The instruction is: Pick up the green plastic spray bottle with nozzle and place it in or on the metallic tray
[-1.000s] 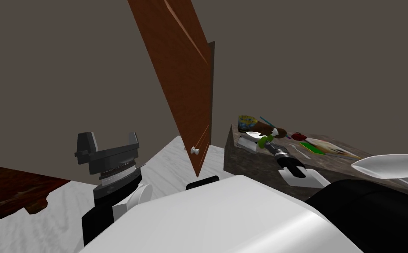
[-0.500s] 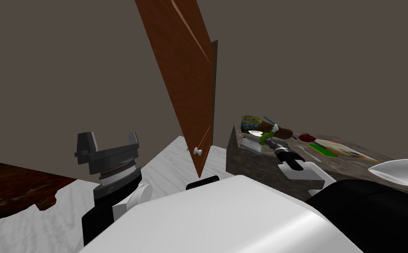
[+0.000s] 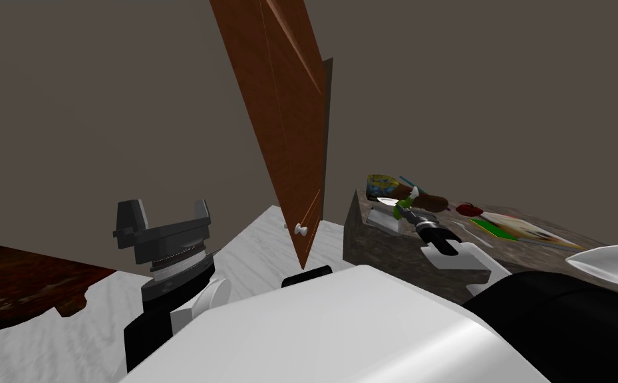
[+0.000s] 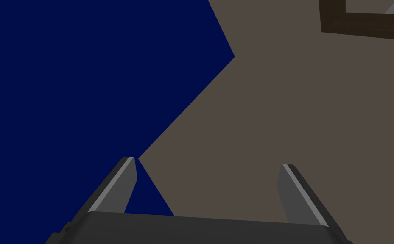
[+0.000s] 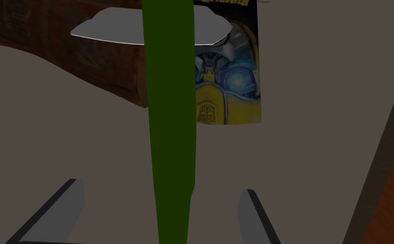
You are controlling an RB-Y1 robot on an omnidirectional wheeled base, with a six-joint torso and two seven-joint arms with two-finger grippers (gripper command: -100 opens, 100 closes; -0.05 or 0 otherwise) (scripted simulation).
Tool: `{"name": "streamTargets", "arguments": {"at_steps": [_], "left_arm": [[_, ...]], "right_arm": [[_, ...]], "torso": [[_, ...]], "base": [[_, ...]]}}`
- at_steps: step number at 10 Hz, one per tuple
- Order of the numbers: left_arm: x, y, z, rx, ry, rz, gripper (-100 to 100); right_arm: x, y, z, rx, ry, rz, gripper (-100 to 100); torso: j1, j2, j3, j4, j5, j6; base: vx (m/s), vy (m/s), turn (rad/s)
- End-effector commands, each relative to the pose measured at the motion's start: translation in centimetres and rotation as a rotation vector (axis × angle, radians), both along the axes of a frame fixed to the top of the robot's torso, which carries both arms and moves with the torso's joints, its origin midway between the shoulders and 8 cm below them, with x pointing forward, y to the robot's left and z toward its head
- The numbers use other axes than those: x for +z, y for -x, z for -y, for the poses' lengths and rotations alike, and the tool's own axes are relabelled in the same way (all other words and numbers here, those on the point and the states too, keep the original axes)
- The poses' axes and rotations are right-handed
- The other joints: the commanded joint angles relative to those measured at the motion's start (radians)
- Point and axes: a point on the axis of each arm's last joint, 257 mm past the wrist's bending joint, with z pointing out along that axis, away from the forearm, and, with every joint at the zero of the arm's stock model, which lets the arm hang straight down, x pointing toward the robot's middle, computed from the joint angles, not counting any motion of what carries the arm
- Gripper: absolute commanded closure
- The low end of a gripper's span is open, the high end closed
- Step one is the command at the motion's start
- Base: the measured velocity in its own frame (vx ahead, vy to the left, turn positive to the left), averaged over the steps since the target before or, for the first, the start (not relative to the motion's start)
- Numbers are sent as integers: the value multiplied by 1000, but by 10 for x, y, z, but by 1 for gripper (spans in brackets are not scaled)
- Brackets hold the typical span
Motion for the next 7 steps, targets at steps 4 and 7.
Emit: {"name": "streamTargets", "arguments": {"at_steps": [4, 7], "left_arm": [[0, 0, 0, 0, 0, 0, 0], [0, 0, 0, 0, 0, 0, 0]], "right_arm": [[17, 2, 4, -7, -3, 10, -100], [38, 3, 8, -13, -9, 21, -100]], "torso": [[0, 0, 0, 0, 0, 0], [-1, 3, 2, 1, 0, 0]], "base": [[-7, -2, -3], [-41, -13, -13]]}}
